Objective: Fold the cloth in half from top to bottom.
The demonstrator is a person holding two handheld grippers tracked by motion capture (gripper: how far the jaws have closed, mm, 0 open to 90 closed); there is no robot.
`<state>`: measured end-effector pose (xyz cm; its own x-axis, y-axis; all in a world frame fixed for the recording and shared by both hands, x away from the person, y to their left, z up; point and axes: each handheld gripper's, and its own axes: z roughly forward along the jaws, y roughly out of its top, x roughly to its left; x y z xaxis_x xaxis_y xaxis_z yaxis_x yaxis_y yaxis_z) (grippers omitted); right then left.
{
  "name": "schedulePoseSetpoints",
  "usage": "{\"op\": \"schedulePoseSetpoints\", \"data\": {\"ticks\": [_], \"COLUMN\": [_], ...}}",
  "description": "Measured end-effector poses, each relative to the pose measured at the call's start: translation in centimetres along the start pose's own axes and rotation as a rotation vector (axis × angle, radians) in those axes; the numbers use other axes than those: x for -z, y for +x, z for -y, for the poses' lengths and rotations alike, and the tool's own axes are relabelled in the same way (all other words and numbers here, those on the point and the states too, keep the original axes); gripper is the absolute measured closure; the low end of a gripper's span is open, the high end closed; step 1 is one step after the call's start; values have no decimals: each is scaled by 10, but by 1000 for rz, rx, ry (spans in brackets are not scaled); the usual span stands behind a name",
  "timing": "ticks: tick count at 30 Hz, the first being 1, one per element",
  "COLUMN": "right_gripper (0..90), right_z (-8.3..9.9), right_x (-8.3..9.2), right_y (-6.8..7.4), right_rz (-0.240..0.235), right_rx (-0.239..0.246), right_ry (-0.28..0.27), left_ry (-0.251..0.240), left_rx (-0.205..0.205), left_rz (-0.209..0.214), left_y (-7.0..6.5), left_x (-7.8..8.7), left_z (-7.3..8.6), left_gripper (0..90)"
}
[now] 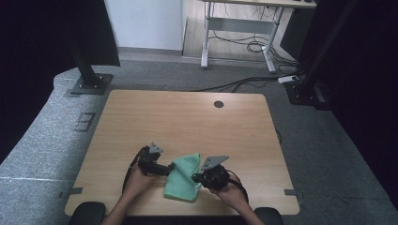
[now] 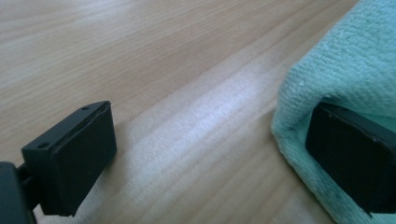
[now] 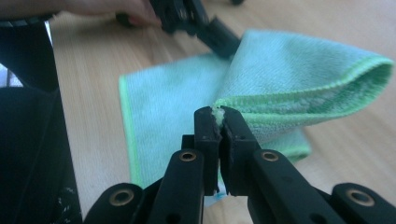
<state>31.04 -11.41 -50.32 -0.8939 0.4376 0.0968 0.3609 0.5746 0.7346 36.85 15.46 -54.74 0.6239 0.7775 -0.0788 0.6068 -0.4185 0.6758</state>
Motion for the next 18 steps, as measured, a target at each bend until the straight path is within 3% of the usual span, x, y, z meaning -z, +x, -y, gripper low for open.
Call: {"op": "schedulePoseSetpoints", "data": {"ticks": [5,12,18], "right_gripper": [849,849,851], "right_z": [9,21,9], "right_x": [-9,-17,-9], "right_y": [2,4,-5], "right_rz": [-11,8,113], "right_rx": [-20,-41,-6], "right_ry": [24,57,70], "left_ry": [28,52,45], "left_rx": [-28,-59,-62], "left_rz": [10,-24,-28], "left_y": [-5,-8,-8], "left_x": [4,3,2], "left_z": [2,3,4], "left_gripper": [13,3,0]}}
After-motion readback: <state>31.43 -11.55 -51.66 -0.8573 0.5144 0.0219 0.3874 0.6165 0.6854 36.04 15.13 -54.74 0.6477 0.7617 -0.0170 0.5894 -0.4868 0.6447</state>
